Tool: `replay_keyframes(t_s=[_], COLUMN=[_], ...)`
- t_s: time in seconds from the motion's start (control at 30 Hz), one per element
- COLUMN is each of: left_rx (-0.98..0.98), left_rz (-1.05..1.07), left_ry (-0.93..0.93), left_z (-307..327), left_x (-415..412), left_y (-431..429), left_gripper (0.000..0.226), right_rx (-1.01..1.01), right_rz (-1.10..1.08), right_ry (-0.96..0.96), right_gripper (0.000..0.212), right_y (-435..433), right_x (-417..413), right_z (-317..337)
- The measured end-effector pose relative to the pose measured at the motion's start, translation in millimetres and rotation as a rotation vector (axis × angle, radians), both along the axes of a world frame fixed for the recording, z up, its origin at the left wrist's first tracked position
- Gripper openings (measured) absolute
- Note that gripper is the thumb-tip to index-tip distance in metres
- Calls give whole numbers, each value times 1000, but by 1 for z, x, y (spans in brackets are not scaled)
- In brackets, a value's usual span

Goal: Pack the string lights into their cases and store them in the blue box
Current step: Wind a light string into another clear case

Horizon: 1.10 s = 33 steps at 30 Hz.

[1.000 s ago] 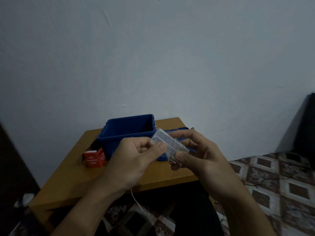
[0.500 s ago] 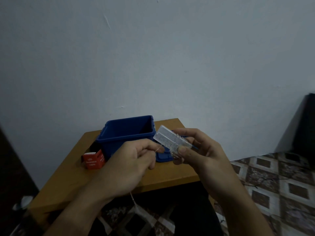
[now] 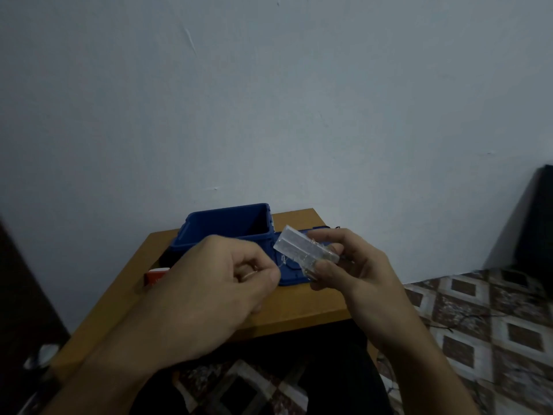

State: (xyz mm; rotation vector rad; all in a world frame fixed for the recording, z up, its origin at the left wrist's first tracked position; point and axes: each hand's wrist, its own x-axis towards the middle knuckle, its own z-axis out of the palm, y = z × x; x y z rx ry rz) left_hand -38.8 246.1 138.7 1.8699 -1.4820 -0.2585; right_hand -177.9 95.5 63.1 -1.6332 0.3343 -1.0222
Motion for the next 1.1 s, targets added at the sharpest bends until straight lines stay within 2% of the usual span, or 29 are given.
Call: replay_keyframes(t_s=[0.07, 0.23, 0.33, 0.43, 0.6, 0.7, 0.8, 0.93, 1.0, 1.1], left_rx=[-26, -58, -55, 22, 210, 224, 134, -35, -108, -208], left_rz=[-32, -154, -241, -273, -320, -335, -432, -441, -441, -395], left_ry=[-71, -449, -483, -329, 54, 323, 710, 993, 1055, 1008], left_z=[7, 26, 33, 39, 30, 6, -22, -45, -49, -51], left_x=[0, 11, 19, 32, 60, 62, 58, 44, 38, 30], left_y=[0, -13, -30, -44, -57, -60, -57, -54, -51, -47], left_gripper=[17, 15, 10, 5, 16, 9, 8, 30, 34, 30], right_rx=[-31, -62, -45, 14, 135, 181, 272, 339, 324, 302], right_rz=[22, 138, 237, 322, 444, 486, 482, 420, 376, 309], right_ry=[47, 165, 174, 132, 42, -17, -100, -173, -178, -168], right_gripper=[29, 28, 27, 24, 29, 33, 36, 38, 37, 36], right_y=[1, 6, 8, 7, 3, 2, 0, -1, 0, 3], right_x=[0, -3, -6, -9, -12, -10, -8, -5, -3, -2], right_z=[0, 2, 6, 6, 6, 6, 5, 4, 3, 4])
